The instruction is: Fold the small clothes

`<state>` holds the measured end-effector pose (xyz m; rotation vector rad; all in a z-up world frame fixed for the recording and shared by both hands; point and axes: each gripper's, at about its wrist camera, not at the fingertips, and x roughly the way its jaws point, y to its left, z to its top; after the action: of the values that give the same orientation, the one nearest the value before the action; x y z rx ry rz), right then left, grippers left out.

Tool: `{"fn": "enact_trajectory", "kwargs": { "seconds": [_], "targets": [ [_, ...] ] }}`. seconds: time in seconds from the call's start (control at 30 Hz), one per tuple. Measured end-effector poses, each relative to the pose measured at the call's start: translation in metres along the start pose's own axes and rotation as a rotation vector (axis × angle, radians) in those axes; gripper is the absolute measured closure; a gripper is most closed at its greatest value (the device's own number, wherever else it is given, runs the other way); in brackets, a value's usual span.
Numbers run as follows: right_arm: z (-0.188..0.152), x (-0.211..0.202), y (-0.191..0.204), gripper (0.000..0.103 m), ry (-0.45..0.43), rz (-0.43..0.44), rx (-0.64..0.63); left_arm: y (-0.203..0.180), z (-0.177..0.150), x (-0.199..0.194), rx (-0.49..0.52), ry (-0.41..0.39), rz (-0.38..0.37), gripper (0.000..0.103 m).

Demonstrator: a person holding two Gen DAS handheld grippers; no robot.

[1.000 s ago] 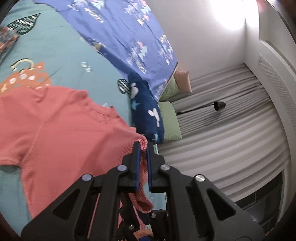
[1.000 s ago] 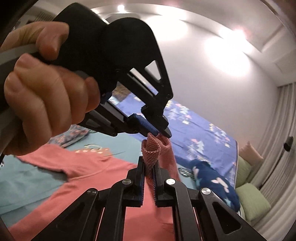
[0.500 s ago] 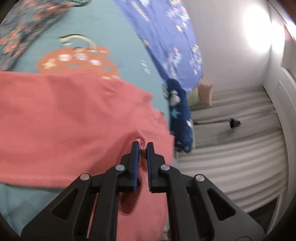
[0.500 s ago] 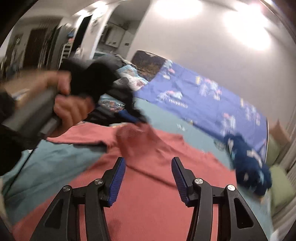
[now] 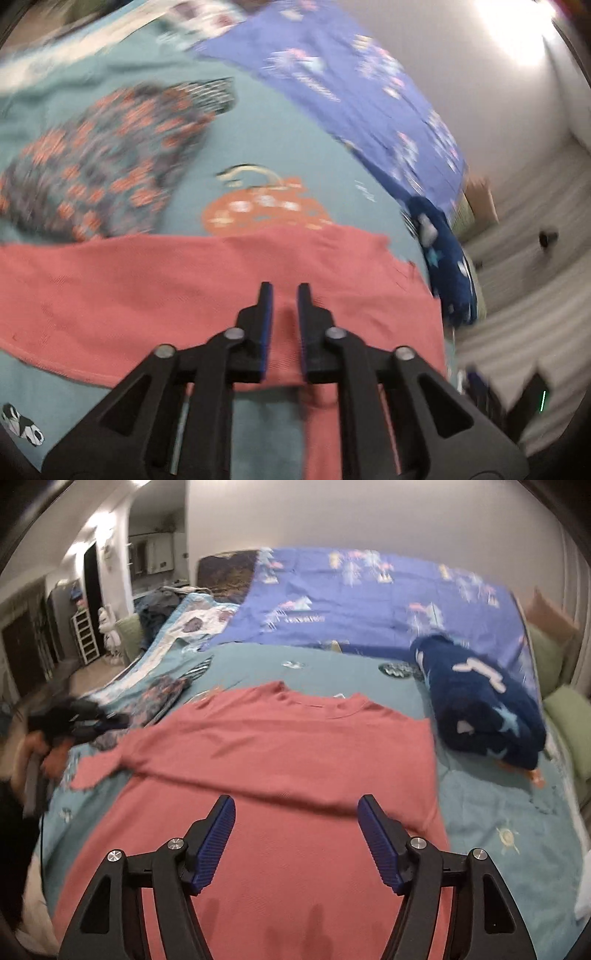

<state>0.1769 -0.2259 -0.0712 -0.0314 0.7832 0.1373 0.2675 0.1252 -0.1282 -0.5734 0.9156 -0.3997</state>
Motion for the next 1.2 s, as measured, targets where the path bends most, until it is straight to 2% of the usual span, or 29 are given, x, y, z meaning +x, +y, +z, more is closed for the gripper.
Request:
{"fn": "enact_trajectory", "kwargs": {
  "seconds": [0.07,0.13,0.2,0.27,0.3,0.33,0.43,0.5,0.53,0.57,0.6,0.63,0.67,0.7,0.73,0.77,0.83,0.87,0.93,1.0,1.03,1.1,1.2],
  "targets": [
    [0.014,0.027,-0.024,0.033,0.038,0.018,0.075,-0.027,-0.007,0.002,0.082,0.008,-0.026,0.063],
    [0.019,0.046,-0.04,0.033,0.075,0.023,0.123,-0.049,-0.019,0.012,0.141,0.038,-0.063,0.063],
    [0.016,0.066,-0.051,0.032,0.138,0.043,0.155,-0.063,-0.032,0.036,0.229,0.099,0.0,0.063],
    [0.006,0.083,-0.058,0.028,0.217,0.045,0.173,-0.062,-0.042,0.06,0.261,0.171,0.057,0.064],
    [-0.001,0.09,-0.059,0.028,0.245,0.047,0.169,-0.058,-0.045,0.067,0.258,0.162,0.071,0.067],
    [-0.005,0.09,-0.058,0.028,0.237,0.038,0.146,-0.057,-0.045,0.064,0.258,0.128,0.077,0.071],
    [-0.007,0.08,-0.048,0.024,0.216,0.005,0.092,-0.053,-0.035,0.048,0.16,0.132,0.071,0.071],
    [-0.006,0.068,-0.045,0.024,0.176,0.001,0.087,-0.05,-0.027,0.018,0.178,0.047,0.091,0.069],
    [-0.005,0.059,-0.044,0.024,0.146,0.001,0.084,-0.045,-0.023,0.007,0.191,0.01,0.111,0.064],
    [-0.005,0.05,-0.043,0.024,0.114,0.0,0.079,-0.036,-0.019,-0.009,0.193,-0.033,0.138,0.053],
    [-0.006,0.038,-0.041,0.021,0.083,-0.007,0.077,-0.02,-0.013,-0.025,0.173,-0.077,0.172,0.048],
    [-0.007,0.03,-0.039,0.017,0.077,-0.018,0.081,-0.004,-0.009,-0.035,0.149,-0.112,0.197,0.047],
    [-0.009,0.021,-0.038,0.008,0.079,-0.026,0.096,0.017,-0.006,-0.048,0.11,-0.162,0.245,0.047],
    [-0.011,0.011,-0.037,0.0,0.083,-0.008,0.123,0.047,-0.004,-0.063,0.044,-0.212,0.33,0.047],
    [-0.013,0.002,-0.037,0.0,0.078,0.037,0.163,0.065,-0.002,-0.07,0.001,-0.233,0.372,0.047],
    [-0.016,-0.007,-0.036,0.0,0.079,0.097,0.209,0.101,-0.003,-0.084,-0.079,-0.263,0.422,0.047],
    [-0.019,-0.015,-0.033,0.0,0.087,0.149,0.245,0.145,-0.008,-0.099,-0.17,-0.29,0.443,0.047],
    [-0.019,-0.018,-0.03,0.0,0.083,0.157,0.257,0.178,-0.014,-0.11,-0.247,-0.301,0.449,0.047],
    [-0.02,-0.024,-0.023,0.0,0.065,0.133,0.262,0.218,-0.031,-0.118,-0.359,-0.284,0.45,0.047],
    [-0.017,-0.025,-0.013,0.0,0.057,0.13,0.242,0.239,-0.047,-0.123,-0.424,-0.268,0.451,0.047],
    [-0.016,-0.026,-0.007,0.0,0.05,0.172,0.234,0.242,-0.056,-0.121,-0.444,-0.255,0.443,0.047],
    [-0.017,-0.029,0.001,0.0,0.045,0.207,0.221,0.254,-0.073,-0.12,-0.493,-0.212,0.369,0.047],
    [-0.015,-0.029,0.02,0.002,0.027,0.167,0.165,0.259,-0.091,-0.112,-0.584,-0.17,0.247,0.046]
  ]
}}
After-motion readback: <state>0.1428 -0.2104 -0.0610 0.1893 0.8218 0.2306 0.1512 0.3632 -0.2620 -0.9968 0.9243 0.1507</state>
